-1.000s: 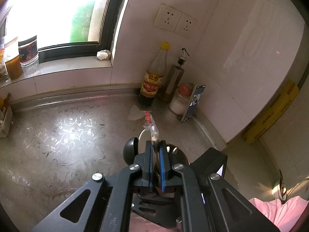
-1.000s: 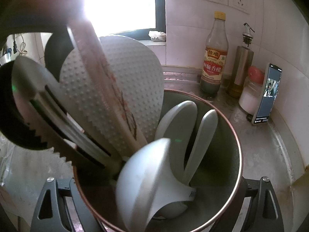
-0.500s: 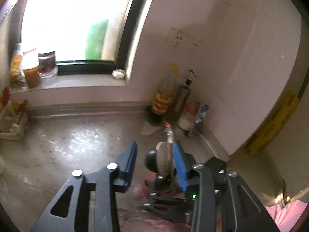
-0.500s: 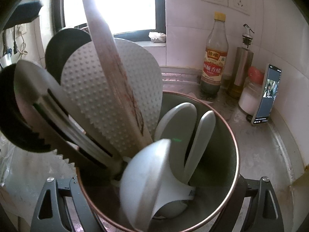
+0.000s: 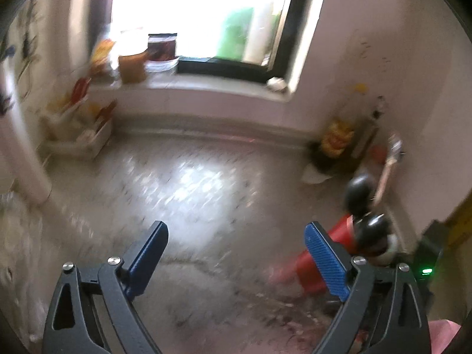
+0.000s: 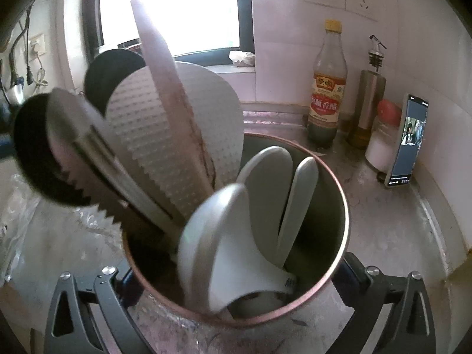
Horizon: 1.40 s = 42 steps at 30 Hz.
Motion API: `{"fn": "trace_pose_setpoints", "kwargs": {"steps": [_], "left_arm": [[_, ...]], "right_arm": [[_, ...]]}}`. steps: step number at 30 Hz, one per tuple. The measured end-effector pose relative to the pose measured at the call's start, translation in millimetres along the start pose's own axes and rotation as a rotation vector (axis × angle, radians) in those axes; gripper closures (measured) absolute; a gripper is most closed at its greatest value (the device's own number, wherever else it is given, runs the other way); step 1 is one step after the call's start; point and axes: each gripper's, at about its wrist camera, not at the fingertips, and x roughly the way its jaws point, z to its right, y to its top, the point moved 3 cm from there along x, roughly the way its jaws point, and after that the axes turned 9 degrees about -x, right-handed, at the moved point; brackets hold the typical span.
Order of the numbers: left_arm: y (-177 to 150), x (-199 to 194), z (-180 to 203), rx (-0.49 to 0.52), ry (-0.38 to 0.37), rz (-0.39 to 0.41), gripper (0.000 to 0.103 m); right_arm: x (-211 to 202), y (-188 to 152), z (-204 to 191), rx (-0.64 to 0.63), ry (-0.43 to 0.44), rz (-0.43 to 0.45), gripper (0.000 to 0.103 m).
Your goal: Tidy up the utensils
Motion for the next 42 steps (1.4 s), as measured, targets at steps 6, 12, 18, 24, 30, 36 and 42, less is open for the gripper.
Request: {"fn": "trace_pose_setpoints", "kwargs": {"steps": [6, 12, 18, 24, 30, 36, 42], "left_arm": [[-33.7, 11.5, -13.5, -0.048, 0.128, -0.016, 0.009], [-66.9, 8.2, -10.3, -0.041, 0.177, -0.031, 0.009], [-81.5, 3.8, -4.7, -0.009, 0.196, -0.040, 0.009], [-96.0, -7.7, -12.4, 0.048, 0.208, -0.048, 0.009], [-119.2, -30.5, -27.6, 0.076, 0.222, -0.040, 0.009], [-132.0, -42.2, -41.0, 0.088, 0.249, -0.042, 0.009], [-137.3, -51.4, -48.2, 0.092, 0.255, -0.037, 0.009]], "right_arm": [[-14.4, -10.8, 6.3, -0.019, 0.013, 0.008, 0.000], [-31.0, -23.1, 11.4, -0.042, 0.023, 0.021, 0.000], [-47.5, -40.0, 11.2, -0.033, 0.009, 0.015, 0.000], [-68.4, -53.3, 2.5, 0.003, -0.049, 0.020, 0.000], [-98.5, -74.0, -14.9, 0.022, -0.086, 0.022, 0.000], [-123.1, -90.2, -30.9, 0.019, -0.115, 0.029, 0.000], [-138.9, -96.2, -41.6, 0.009, -0.136, 0.044, 0.000]]}}
